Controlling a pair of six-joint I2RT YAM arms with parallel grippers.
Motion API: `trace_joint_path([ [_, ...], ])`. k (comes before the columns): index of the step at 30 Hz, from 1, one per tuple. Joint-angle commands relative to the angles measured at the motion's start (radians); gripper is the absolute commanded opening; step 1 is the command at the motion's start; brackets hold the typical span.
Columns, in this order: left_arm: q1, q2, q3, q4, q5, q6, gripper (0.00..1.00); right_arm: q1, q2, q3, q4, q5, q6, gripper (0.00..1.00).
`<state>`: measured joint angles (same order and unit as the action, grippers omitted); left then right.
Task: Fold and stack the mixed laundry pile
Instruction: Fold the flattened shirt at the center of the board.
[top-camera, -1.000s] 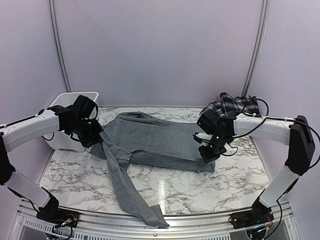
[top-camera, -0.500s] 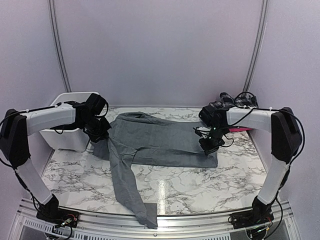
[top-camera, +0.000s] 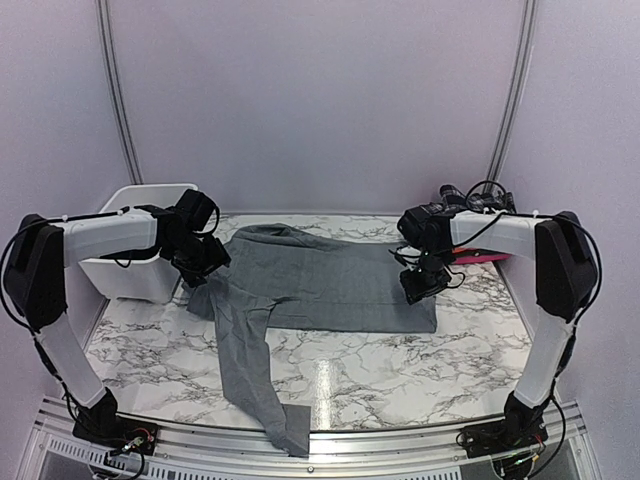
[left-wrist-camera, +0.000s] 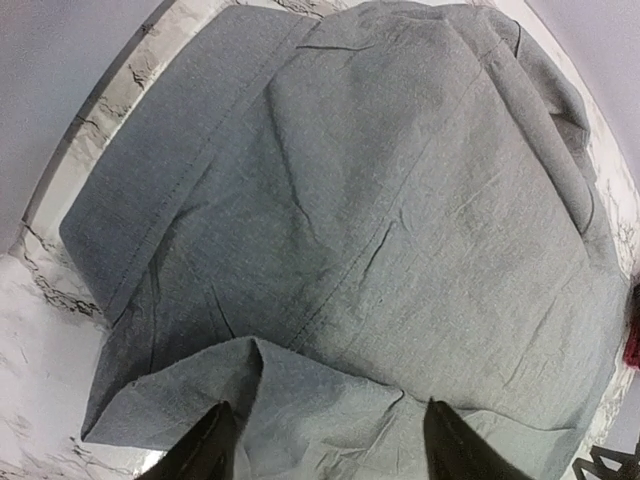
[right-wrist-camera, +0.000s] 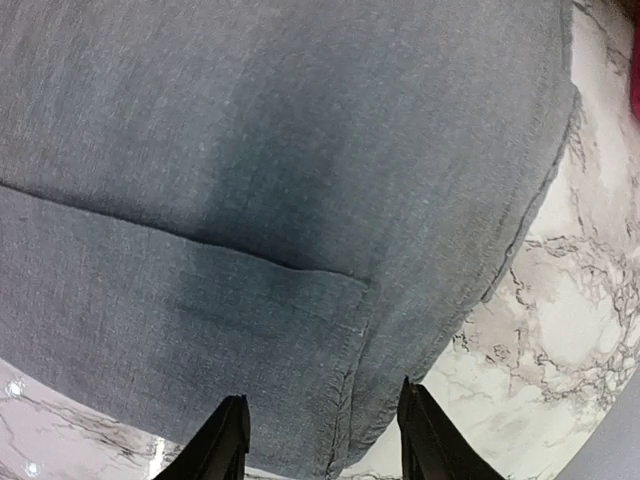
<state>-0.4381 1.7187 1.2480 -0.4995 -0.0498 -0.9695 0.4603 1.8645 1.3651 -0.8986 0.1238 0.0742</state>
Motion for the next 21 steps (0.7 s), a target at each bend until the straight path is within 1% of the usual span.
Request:
trace_joint_path([
  [1, 0.007, -0.098, -0.035, 0.000, -0.073, 0.058, 0.82, -0.008, -0.092, 0.057, -0.012, 0.025, 0.034, 0.49],
  [3, 0.007, -0.121, -0.060, -0.009, -0.073, 0.074, 0.84, 0.001, -0.118, 0.053, 0.003, -0.047, 0.040, 0.49],
  [6, 0.006, -0.126, -0.100, -0.011, -0.035, 0.088, 0.84, 0.032, -0.128, 0.023, 0.039, -0.175, 0.047, 0.49],
  [9, 0.006, -0.106, -0.133, -0.010, 0.009, 0.086, 0.84, 0.061, -0.099, -0.013, 0.083, -0.285, 0.060, 0.44],
  [14, -0.006, -0.082, -0.163, 0.046, 0.030, 0.097, 0.86, 0.083, -0.028, -0.051, 0.160, -0.345, 0.069, 0.41],
  [21, -0.005, 0.034, -0.143, 0.115, 0.023, 0.135, 0.84, 0.080, 0.056, -0.092, 0.200, -0.325, 0.067, 0.39],
])
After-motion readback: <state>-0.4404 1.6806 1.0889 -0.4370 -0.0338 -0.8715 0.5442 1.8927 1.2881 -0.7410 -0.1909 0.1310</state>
